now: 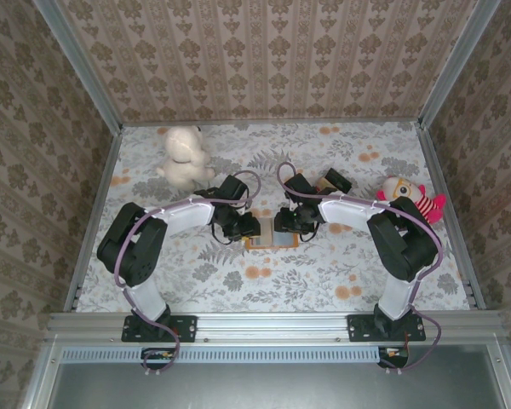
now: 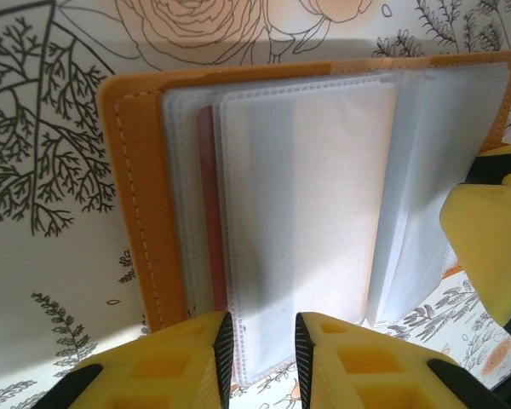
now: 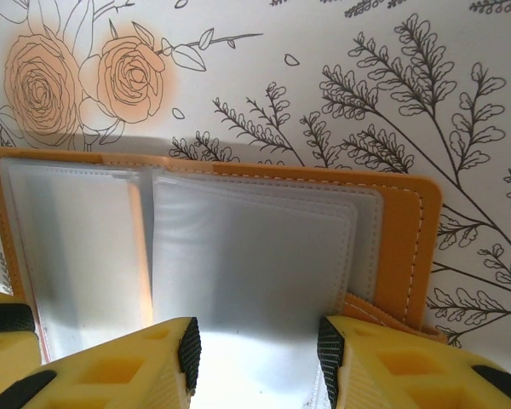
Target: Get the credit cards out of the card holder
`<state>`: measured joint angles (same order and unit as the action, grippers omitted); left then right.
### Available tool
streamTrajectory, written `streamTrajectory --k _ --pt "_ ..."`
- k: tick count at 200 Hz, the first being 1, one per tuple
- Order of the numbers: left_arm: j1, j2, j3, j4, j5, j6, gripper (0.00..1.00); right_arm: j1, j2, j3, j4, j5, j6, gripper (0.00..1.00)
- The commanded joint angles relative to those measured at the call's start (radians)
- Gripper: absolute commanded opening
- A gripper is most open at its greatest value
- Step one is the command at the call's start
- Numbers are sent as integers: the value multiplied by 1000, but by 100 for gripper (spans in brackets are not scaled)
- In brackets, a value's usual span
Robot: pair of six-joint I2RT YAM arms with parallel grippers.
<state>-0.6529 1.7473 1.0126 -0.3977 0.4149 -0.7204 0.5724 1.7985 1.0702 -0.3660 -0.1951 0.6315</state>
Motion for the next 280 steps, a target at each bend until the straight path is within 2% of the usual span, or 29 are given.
streamTrajectory --k 1,42,88,126,179,280 --pt "6 37 22 -21 0 17 28 6 43 -5 -29 -9 -7 45" --pt "5 67 29 -18 14 14 28 7 45 -9 -23 -16 -4 45" --pt "9 49 18 76 105 7 23 7 50 -12 -16 -30 -1 45" --pt "21 22 6 114 134 14 21 7 50 -13 -13 -30 0 45" --pt "27 -5 14 -17 -7 39 24 7 49 -16 -13 -26 1 45" --pt "30 40 21 -35 -12 56 24 7 54 -15 -17 -23 -1 45"
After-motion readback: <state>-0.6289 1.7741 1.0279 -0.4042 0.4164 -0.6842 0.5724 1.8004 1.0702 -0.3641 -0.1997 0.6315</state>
